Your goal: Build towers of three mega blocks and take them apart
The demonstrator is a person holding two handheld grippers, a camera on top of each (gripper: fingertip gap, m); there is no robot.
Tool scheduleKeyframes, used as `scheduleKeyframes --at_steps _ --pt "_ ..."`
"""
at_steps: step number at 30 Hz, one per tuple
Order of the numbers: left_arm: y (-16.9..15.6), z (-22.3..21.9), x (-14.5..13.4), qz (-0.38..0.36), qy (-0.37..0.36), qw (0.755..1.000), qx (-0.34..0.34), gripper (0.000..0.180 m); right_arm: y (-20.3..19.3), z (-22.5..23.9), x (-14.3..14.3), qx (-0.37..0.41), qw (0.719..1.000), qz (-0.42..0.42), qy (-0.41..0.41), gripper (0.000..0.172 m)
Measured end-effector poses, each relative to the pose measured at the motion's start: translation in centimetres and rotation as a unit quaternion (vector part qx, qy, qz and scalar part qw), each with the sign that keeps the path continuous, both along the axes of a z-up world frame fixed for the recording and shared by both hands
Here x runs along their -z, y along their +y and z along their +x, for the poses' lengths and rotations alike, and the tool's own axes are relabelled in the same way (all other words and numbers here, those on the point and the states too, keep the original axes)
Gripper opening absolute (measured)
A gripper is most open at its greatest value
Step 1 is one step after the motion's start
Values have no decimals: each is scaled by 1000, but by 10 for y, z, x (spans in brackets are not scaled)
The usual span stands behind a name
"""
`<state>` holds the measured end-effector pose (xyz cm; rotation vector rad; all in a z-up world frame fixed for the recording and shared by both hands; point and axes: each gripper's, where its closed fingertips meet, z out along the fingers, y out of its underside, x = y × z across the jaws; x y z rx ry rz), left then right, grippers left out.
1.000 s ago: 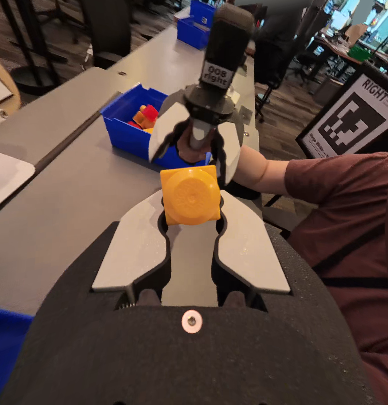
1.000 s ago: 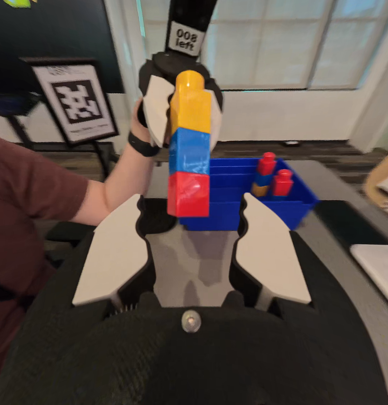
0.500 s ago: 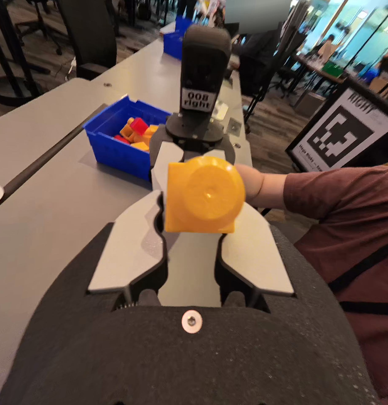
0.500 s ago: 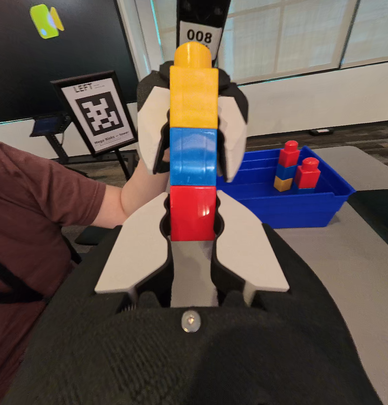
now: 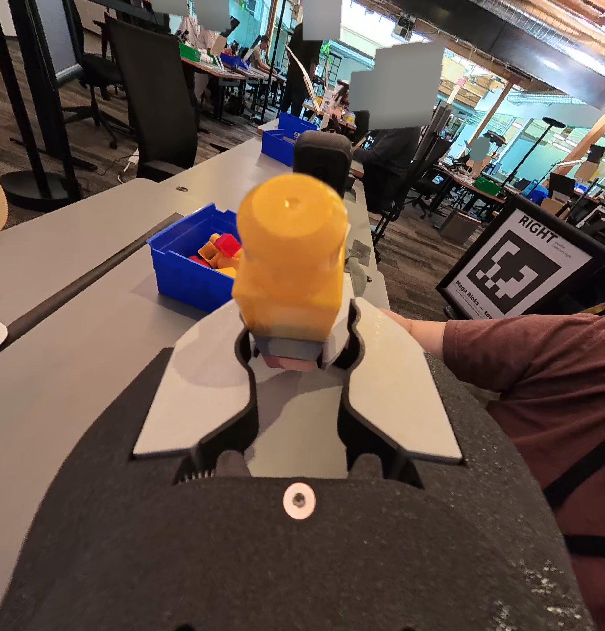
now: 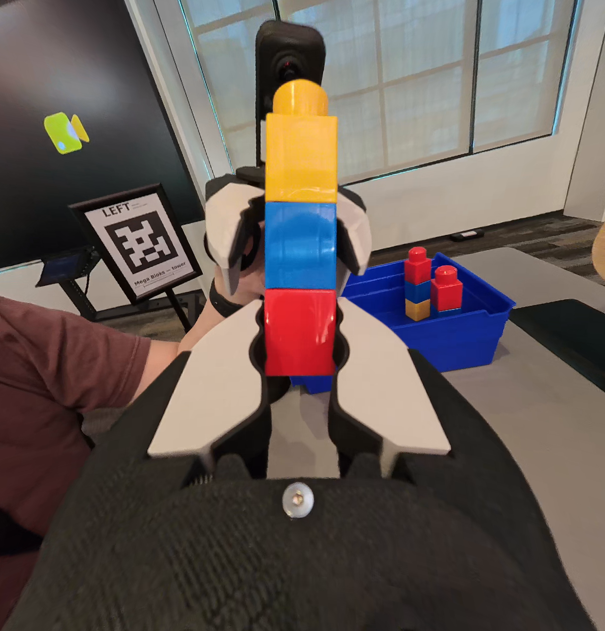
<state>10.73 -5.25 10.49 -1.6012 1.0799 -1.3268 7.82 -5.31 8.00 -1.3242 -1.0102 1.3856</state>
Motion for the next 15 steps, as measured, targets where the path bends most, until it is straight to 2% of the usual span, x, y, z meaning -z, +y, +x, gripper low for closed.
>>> scheduleKeyframes --at_steps 6,11,14,15 --pt "6 3 -1 -7 -25 1000 -5 43 3 4 -3 1 1000 -7 9 36" --pt "7 4 -1 12 -16 1000 -8 38 4 5 -3 3 1000 -1 11 36" --pt "7 2 -1 23 -8 1000 -13 37 10 8 -2 24 1000 8 0 48" --pt "7 1 -1 24 -8 1000 -14 37 10 9 -1 23 1000 8 -3 47"
